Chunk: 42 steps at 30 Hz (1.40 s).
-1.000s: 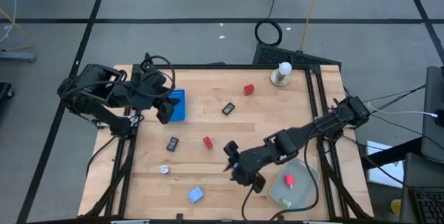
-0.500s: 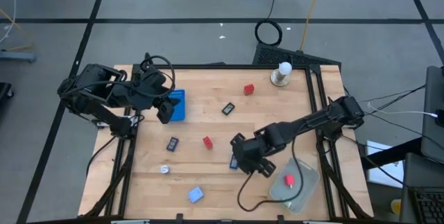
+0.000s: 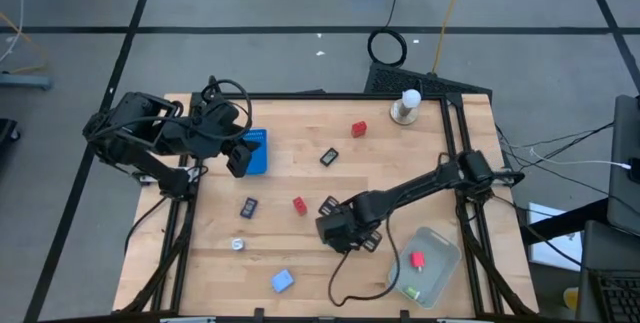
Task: Pick & Place Office items
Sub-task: Put the blue digital timer into the blue bin
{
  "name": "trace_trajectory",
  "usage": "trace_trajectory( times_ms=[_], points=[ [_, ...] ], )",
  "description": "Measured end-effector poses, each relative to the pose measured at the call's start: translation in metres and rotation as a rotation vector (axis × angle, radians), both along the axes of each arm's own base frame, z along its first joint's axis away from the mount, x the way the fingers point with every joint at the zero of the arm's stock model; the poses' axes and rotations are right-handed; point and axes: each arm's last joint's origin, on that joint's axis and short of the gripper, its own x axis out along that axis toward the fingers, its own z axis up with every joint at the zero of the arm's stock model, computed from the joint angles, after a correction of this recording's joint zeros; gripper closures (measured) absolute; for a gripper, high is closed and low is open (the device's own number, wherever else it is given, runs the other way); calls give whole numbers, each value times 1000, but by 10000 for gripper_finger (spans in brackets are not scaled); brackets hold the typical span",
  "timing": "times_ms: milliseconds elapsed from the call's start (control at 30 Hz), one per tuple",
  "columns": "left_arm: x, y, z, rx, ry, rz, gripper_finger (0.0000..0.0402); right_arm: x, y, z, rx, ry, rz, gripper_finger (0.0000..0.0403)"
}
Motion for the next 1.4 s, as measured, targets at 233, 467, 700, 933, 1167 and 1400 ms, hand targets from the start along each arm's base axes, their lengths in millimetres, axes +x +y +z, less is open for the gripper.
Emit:
trace_trajectory(
  times_ms=[233, 467, 700, 933, 1167, 1400],
  points=[
    [0, 0, 0, 15, 7, -15, 172, 32, 14, 45, 194, -134, -81, 164],
    [0, 0, 0, 22, 12, -21, 172, 33, 20, 56, 212, -164, -90, 180],
    [0, 0, 0, 20, 12, -19, 172, 22, 34, 36, 148, -12, -59, 198],
    [0, 0, 0, 21, 12, -20, 172, 9, 39, 29, 110, 75, -50, 200],
    [0, 0, 0, 12, 4, -11, 172, 10, 43, 18, 128, 57, -43, 200],
    [0, 0, 0, 25, 11, -24, 172, 9, 28, -31, 81, 183, -56, 200]
  ],
)
